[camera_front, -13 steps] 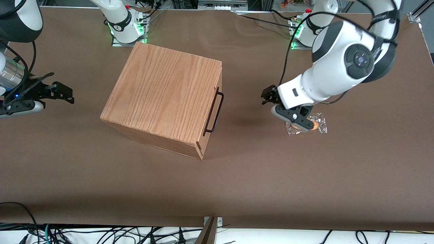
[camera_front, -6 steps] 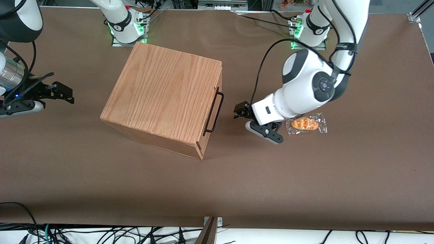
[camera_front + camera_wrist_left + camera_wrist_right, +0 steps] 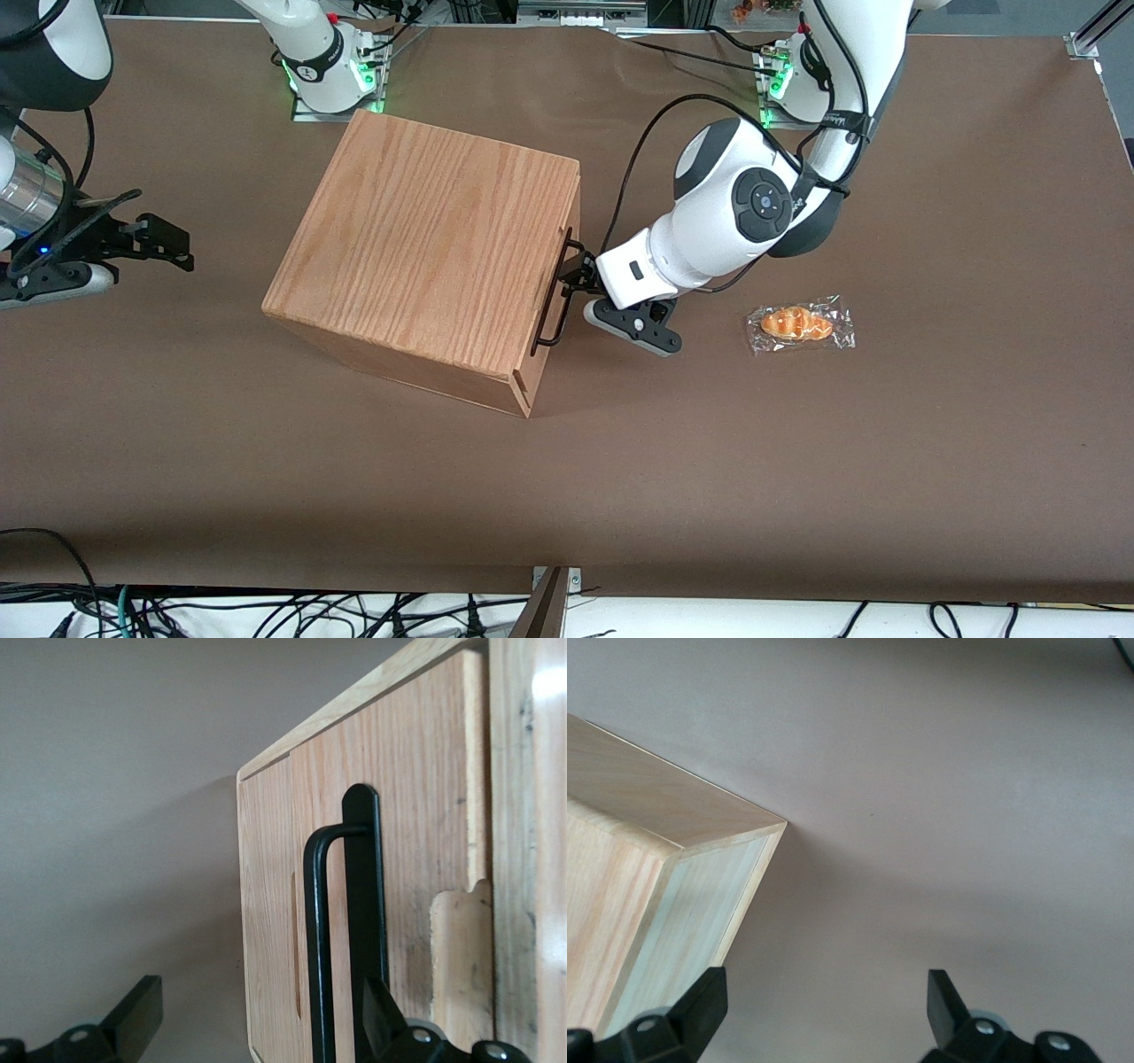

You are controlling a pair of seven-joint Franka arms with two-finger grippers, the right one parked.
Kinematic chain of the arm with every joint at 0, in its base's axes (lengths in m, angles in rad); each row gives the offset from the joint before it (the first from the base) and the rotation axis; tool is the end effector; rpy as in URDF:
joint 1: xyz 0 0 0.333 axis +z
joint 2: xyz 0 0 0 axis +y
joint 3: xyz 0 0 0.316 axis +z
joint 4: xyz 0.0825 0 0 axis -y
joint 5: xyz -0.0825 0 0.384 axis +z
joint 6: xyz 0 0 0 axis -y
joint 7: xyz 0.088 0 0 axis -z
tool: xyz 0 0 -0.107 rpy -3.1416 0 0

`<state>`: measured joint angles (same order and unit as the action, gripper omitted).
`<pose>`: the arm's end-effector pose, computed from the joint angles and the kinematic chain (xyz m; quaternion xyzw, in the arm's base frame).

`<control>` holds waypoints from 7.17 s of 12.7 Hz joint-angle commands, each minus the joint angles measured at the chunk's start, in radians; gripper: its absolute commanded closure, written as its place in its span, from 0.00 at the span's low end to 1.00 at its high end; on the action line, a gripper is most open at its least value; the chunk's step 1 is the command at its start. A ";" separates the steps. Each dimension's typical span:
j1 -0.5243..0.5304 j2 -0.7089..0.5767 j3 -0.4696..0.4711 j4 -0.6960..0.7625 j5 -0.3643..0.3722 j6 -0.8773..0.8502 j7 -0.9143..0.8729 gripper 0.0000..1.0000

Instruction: Open top drawer with left arm

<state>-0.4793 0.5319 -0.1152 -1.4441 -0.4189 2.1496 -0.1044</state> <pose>0.5985 -0.4062 0.4040 0.9651 -0.1299 0.0076 0.2274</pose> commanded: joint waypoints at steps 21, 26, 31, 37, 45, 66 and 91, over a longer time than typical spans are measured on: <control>-0.033 0.049 0.016 0.004 0.168 0.036 0.009 0.00; -0.030 0.043 0.017 -0.004 0.186 0.033 0.011 0.00; -0.021 0.034 0.019 -0.005 0.186 -0.010 0.054 0.00; 0.002 0.027 0.019 -0.005 0.184 -0.017 0.084 0.00; 0.079 0.008 0.014 -0.004 0.181 -0.046 0.201 0.00; 0.179 -0.038 0.011 0.005 0.149 -0.178 0.311 0.00; 0.312 -0.174 0.031 0.014 0.116 -0.494 0.313 0.00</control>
<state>-0.2103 0.3918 -0.0836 -1.4268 -0.3153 1.7188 0.1843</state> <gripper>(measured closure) 0.000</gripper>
